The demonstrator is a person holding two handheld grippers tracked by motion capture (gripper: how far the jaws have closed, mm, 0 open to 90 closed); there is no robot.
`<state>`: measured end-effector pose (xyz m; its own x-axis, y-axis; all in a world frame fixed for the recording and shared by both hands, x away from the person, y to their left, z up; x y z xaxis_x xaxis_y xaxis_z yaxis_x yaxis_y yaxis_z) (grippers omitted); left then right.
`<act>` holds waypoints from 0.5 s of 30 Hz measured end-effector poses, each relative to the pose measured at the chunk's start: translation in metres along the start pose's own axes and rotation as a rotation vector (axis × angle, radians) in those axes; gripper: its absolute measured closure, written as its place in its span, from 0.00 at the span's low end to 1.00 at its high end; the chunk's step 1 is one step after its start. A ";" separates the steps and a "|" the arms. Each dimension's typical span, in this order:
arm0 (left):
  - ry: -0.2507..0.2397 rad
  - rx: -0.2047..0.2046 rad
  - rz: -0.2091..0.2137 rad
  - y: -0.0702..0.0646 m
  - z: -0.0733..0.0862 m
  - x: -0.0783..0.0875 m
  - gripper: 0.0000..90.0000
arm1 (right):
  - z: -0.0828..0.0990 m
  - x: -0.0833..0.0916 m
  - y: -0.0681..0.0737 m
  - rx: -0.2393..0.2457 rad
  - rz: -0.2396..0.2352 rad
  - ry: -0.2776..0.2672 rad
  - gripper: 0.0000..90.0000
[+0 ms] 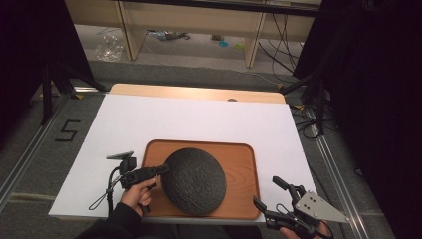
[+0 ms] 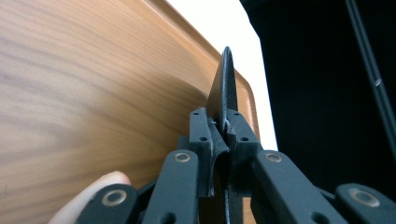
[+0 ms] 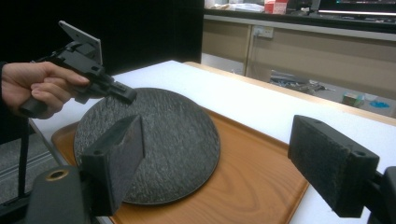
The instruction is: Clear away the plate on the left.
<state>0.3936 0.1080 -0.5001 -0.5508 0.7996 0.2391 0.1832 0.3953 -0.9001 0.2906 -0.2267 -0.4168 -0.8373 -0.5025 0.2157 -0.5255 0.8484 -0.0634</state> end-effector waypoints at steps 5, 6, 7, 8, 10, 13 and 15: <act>0.046 -0.028 -0.042 0.002 0.006 -0.004 0.95 | 0.001 0.001 -0.001 0.005 0.008 0.011 0.22; 0.051 -0.026 -0.046 0.002 0.007 -0.006 0.95 | 0.000 0.000 0.000 0.000 0.002 -0.001 0.22; 0.051 -0.026 -0.046 0.002 0.007 -0.006 0.95 | 0.000 0.001 -0.001 0.002 0.008 0.003 0.22; 0.071 -0.037 -0.045 0.003 0.009 -0.009 0.95 | 0.000 0.000 0.000 0.003 0.007 0.000 0.22; 0.075 -0.044 -0.057 0.003 0.010 -0.010 0.94 | 0.000 -0.001 0.001 -0.001 0.001 -0.004 0.22; 0.083 -0.053 -0.064 0.005 0.011 -0.010 0.93 | 0.000 0.000 0.000 0.005 0.009 -0.002 0.22; 0.077 -0.056 -0.072 0.005 0.011 -0.010 0.93 | 0.000 0.000 0.000 0.000 0.008 -0.003 0.22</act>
<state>0.3913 0.0969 -0.5111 -0.5004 0.7997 0.3318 0.1921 0.4762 -0.8581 0.2907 -0.2267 -0.4164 -0.8417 -0.4964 0.2124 -0.5191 0.8522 -0.0654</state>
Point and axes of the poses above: each handheld gripper's, and its own axes: x roughly backward along the jaws, z roughly out of its underside, y roughly to its left, the point moved 7 cm from there along -x, roughly forward along the jaws, and after that the axes turned 11 degrees about z, right-handed, at the moved point
